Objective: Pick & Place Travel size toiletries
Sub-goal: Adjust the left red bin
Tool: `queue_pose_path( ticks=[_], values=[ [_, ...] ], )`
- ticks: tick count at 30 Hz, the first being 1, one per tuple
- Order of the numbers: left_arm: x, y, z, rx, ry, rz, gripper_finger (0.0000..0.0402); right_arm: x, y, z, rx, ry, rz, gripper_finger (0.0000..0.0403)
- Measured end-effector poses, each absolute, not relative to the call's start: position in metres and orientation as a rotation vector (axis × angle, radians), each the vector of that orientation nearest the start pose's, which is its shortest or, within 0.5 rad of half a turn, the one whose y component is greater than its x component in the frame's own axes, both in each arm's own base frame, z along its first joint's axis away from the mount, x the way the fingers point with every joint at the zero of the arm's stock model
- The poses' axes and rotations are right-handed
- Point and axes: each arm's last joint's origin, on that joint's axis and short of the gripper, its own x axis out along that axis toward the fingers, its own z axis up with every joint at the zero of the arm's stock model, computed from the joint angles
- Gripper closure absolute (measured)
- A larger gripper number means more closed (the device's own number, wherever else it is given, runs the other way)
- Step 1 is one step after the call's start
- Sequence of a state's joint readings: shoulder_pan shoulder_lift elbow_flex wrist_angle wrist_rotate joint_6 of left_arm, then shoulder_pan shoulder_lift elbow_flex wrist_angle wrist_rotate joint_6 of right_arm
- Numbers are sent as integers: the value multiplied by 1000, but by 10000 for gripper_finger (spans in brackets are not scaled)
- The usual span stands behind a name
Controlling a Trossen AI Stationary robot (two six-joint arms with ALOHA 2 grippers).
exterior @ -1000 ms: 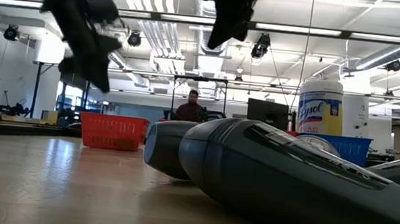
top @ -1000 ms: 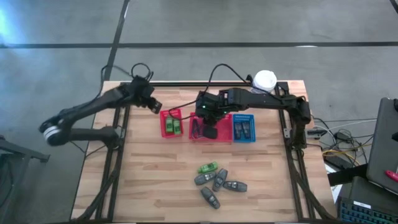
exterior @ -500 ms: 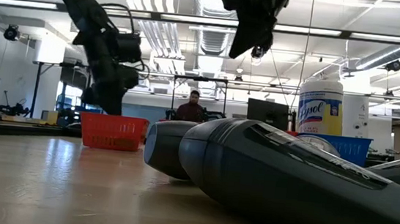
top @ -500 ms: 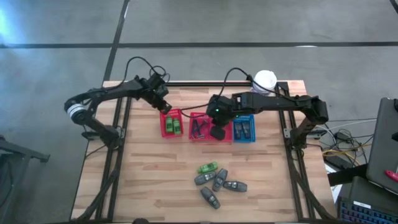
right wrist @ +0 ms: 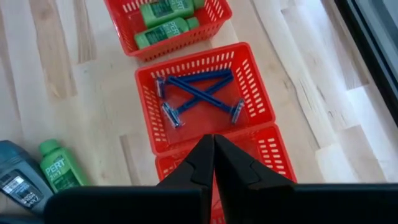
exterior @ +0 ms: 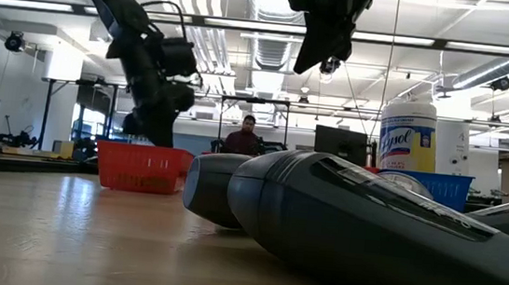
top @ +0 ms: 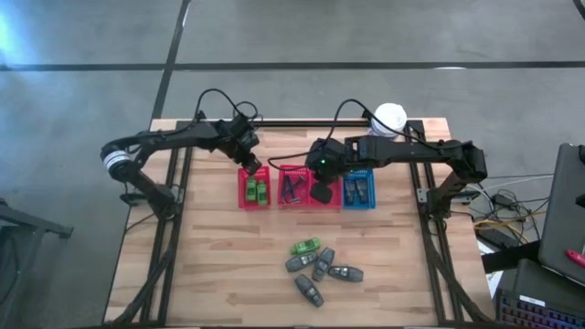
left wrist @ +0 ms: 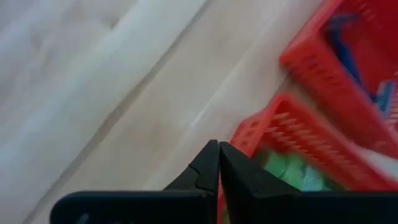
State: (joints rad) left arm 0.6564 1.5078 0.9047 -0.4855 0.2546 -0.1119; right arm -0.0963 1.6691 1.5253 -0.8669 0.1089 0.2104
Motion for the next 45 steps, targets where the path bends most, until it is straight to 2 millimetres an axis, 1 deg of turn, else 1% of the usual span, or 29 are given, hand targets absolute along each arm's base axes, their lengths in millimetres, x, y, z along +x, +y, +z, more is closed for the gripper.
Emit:
queue_pose_path(
  ticks=[3, 6, 9, 12, 14, 15, 17, 18, 20, 22, 26, 32, 35, 40, 43, 45],
  values=[
    [231, 168, 204, -541, 882, 448, 385, 346, -37, 309, 185, 989, -293, 394],
    [223, 166, 220, -472, 855, 543, 385, 347, -37, 309, 190, 986, -295, 394],
    [203, 156, 237, -389, 902, 592, 385, 347, -37, 308, 198, 986, -300, 394],
    [177, 136, 247, -399, 986, 586, 386, 347, -37, 308, 198, 986, -300, 394],
    [161, 123, 248, -439, 1032, 594, 390, 347, -37, 308, 194, 985, -297, 394],
    [154, 118, 245, -469, 1060, 600, 391, 347, -37, 309, 187, 984, -293, 394],
    [144, 108, 233, -534, 1111, 566, 395, 348, -37, 309, 175, 977, -290, 394],
    [141, 104, 227, -559, 1115, 517, 396, 348, -37, 309, 166, 972, -288, 394],
    [142, 98, 215, -578, 1097, 392, 397, 349, -37, 310, 144, 964, -293, 394],
    [147, 94, 208, -553, 1073, 330, 397, 350, -38, 310, 131, 957, -291, 394],
    [159, 95, 203, -499, 1072, 343, 395, 350, -39, 310, 127, 951, -291, 394],
    [178, 105, 190, -496, 1172, 370, 395, 350, -39, 310, 125, 951, -290, 394],
    [189, 111, 189, -469, 1177, 363, 395, 350, -39, 310, 125, 951, -289, 394],
    [206, 119, 195, -436, 1150, 343, 394, 350, -39, 310, 125, 951, -289, 394],
    [212, 121, 197, -433, 1147, 332, 394, 350, -39, 310, 125, 952, -289, 394],
    [213, 121, 197, -429, 1158, 326, 394, 350, -39, 310, 126, 953, -290, 394]
  ],
)
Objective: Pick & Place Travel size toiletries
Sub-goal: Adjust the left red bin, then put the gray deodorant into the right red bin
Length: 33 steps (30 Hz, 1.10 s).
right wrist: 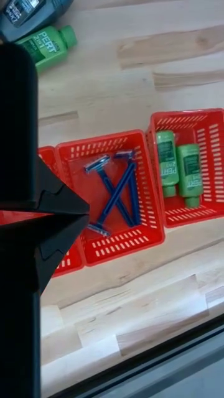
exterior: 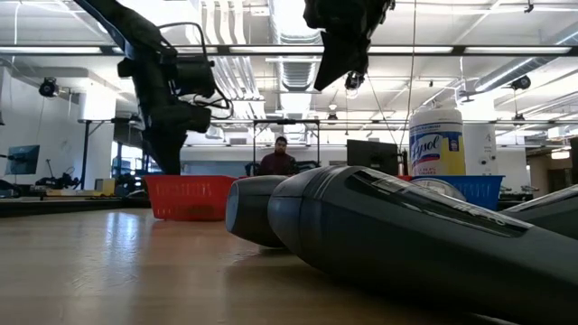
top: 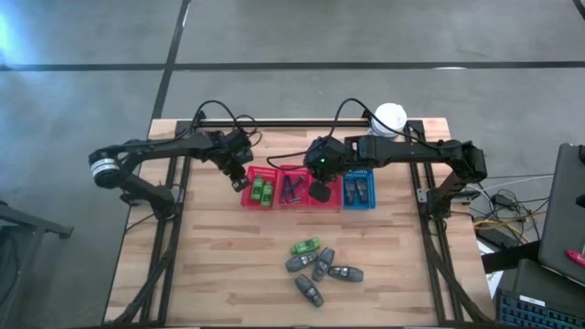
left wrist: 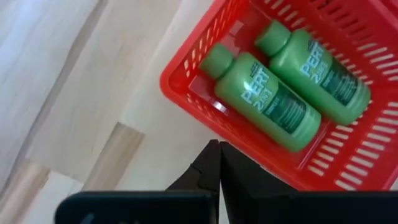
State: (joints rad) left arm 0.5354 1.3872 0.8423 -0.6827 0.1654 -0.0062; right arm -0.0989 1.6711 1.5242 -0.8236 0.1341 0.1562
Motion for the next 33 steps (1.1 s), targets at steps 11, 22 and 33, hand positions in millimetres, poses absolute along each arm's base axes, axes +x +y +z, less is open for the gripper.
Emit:
queue_pose_path(
  ticks=[11, 22, 33],
  values=[
    [193, 88, 199, -543, 1270, 264, 394, 347, -36, 307, 126, 996, -286, 394],
    [219, 65, 190, -540, 1161, 181, 394, 348, -36, 308, 138, 986, -292, 394],
    [196, 59, 206, -408, 1216, 192, 394, 344, -6, 304, 151, 1052, -249, 394]
  ],
)
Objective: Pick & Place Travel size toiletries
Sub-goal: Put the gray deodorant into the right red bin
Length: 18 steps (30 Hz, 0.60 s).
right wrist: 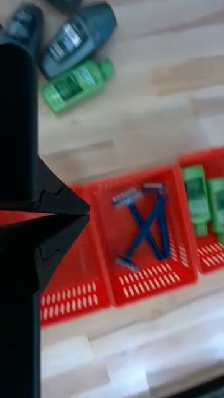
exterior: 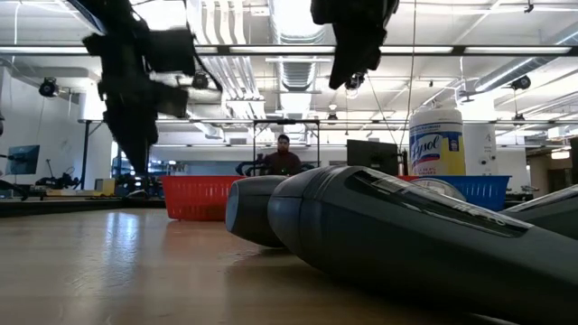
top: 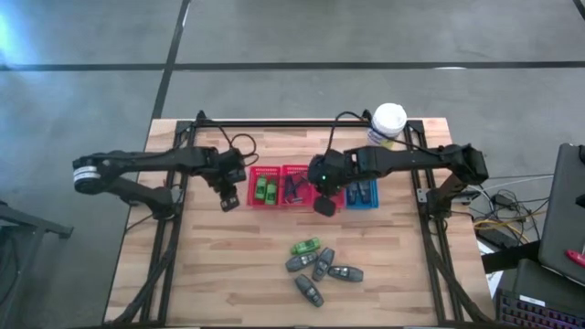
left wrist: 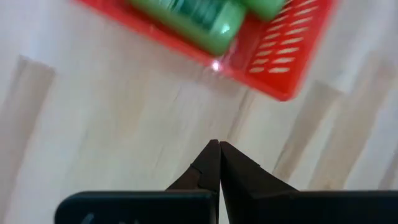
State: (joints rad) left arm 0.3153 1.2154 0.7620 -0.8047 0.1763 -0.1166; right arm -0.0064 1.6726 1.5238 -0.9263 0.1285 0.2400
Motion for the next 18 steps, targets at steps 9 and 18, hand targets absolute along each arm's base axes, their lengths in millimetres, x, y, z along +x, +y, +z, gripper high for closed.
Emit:
queue_pose_path(
  ticks=[9, 18],
  values=[
    [179, 46, 253, -266, 877, 123, 394, 339, 31, 301, 278, 1101, -207, 394],
    [173, 44, 266, -248, 774, 141, 345, 324, 68, 289, 570, 1231, -276, 394]
  ],
)
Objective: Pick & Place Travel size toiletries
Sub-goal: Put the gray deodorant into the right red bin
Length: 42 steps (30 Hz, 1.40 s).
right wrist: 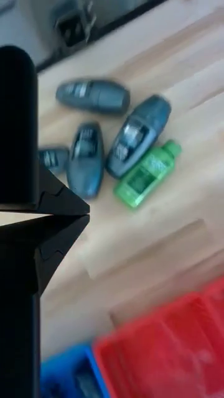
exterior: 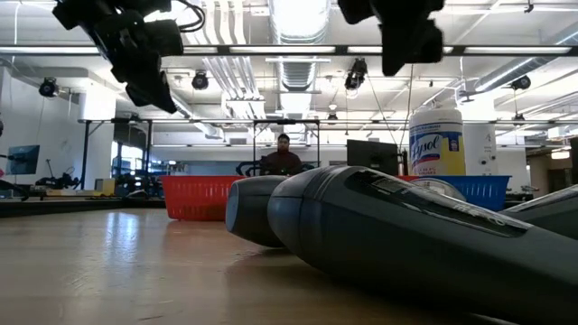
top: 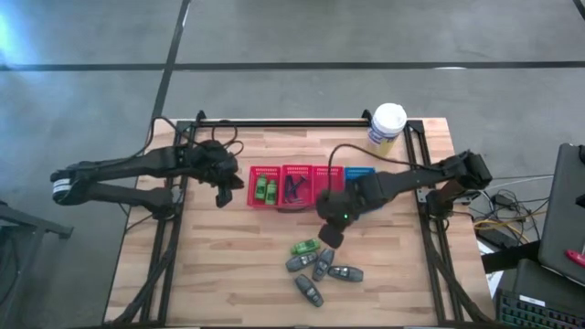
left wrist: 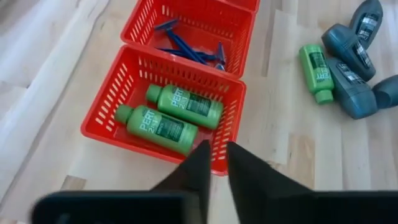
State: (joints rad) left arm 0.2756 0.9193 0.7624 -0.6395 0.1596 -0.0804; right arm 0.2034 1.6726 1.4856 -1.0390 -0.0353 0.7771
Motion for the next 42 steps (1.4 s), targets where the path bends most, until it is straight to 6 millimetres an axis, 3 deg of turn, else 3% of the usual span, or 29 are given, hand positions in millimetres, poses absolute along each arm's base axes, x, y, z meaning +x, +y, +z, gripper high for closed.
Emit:
queue_pose_path(
  ticks=[9, 14, 19, 24, 30, 42],
  values=[
    [174, 40, 267, -251, 760, 74, 222, 334, 126, 292, 923, 1015, -204, 394],
    [177, 37, 270, -217, 724, 10, 206, 324, 143, 278, 1113, 1076, -299, 377],
    [178, 34, 270, -187, 715, -34, 207, 304, 172, 273, 1120, 1163, -314, 299],
    [178, 33, 270, -229, 716, -26, 207, 285, 189, 266, 1018, 1257, -320, 206],
    [181, 31, 273, -242, 689, -26, 207, 265, 201, 247, 713, 1345, -167, 127],
    [182, 29, 273, -317, 683, 1, 207, 255, 204, 202, 326, 1396, -84, 61]
  ],
)
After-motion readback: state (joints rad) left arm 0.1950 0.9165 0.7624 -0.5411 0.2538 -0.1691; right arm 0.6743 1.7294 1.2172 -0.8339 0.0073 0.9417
